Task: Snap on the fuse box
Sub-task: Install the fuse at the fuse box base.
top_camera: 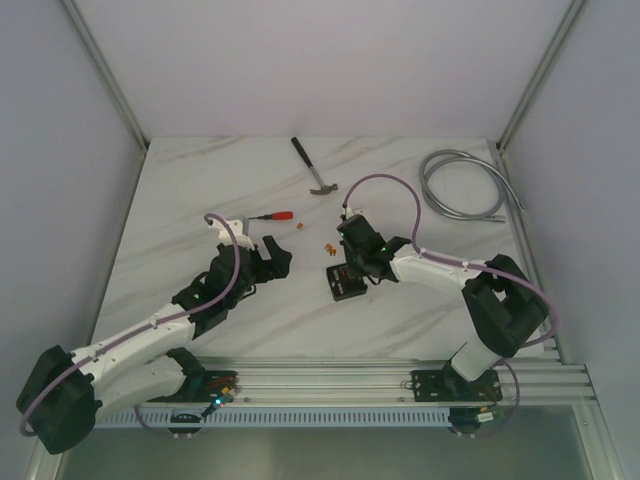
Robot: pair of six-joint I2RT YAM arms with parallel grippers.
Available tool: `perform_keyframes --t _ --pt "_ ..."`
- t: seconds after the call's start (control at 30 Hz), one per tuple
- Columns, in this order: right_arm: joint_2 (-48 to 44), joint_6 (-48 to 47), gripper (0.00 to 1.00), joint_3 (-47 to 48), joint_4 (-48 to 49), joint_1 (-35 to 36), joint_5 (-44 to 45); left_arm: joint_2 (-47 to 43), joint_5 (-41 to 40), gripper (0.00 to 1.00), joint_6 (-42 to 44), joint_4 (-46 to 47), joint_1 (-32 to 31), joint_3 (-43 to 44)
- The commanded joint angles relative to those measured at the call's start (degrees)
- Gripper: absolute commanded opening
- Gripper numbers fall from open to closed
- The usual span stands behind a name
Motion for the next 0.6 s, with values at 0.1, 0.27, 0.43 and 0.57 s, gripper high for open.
perform_keyframes --t 0.1,0.27,0.43,0.57 --pt "3.8 -0.3 0.0 -6.5 -16.0 -0.1 3.6 -1.4 0.6 1.0 -0.7 -1.1 0.3 0.5" --pt "4.6 0.4 0.0 -6.2 -16.5 0.4 3.3 -2.7 0.4 1.0 -1.0 -1.5 0.3 0.2" --pt "2.7 1.1 0.0 -5.7 -16.5 3.2 4.1 -3.2 -0.1 1.0 -1.4 -1.5 0.3 -0.2" --pt "0.7 2.7 0.0 -6.8 -14.9 5.4 5.1 -3.3 -0.2 1.0 -2.2 -1.6 0.3 -0.3"
